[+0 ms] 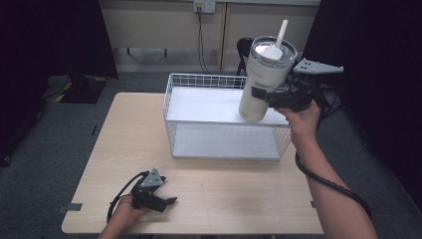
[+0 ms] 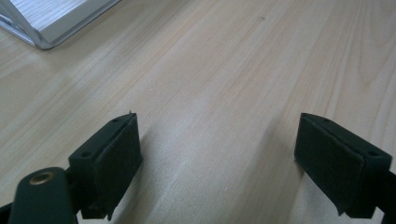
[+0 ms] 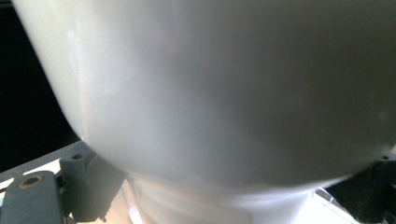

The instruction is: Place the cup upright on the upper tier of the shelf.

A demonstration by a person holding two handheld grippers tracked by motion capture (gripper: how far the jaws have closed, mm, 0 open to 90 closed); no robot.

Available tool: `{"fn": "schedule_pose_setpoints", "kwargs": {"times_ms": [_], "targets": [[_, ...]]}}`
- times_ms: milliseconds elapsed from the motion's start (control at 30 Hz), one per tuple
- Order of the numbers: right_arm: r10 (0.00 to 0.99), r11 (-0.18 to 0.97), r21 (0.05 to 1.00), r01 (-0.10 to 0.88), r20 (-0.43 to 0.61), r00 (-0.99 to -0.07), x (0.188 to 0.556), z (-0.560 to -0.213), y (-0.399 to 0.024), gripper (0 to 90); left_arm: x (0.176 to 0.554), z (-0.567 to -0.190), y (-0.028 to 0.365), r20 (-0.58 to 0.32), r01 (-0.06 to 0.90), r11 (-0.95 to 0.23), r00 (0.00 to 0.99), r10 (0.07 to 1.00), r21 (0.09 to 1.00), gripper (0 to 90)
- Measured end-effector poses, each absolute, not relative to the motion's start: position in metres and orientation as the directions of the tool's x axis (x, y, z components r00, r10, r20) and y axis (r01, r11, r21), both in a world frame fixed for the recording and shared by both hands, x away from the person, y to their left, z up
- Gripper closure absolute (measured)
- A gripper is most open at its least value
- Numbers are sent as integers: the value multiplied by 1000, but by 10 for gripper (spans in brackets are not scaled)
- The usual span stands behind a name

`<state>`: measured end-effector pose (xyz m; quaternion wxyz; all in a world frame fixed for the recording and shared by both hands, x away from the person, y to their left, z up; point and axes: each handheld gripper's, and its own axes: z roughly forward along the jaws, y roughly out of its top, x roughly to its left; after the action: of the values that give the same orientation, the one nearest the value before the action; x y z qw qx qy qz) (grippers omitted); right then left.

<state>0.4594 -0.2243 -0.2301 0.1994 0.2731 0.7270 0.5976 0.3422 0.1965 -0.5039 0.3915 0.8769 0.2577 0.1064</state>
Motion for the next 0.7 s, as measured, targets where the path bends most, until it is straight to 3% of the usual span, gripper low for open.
{"fn": "schedule_pose_setpoints", "kwargs": {"times_ms": [700], "targets": [[666, 144, 976, 164, 27, -745, 478, -233, -214, 103, 342, -504, 197, -16, 369, -562, 845, 535, 741, 140]]}}
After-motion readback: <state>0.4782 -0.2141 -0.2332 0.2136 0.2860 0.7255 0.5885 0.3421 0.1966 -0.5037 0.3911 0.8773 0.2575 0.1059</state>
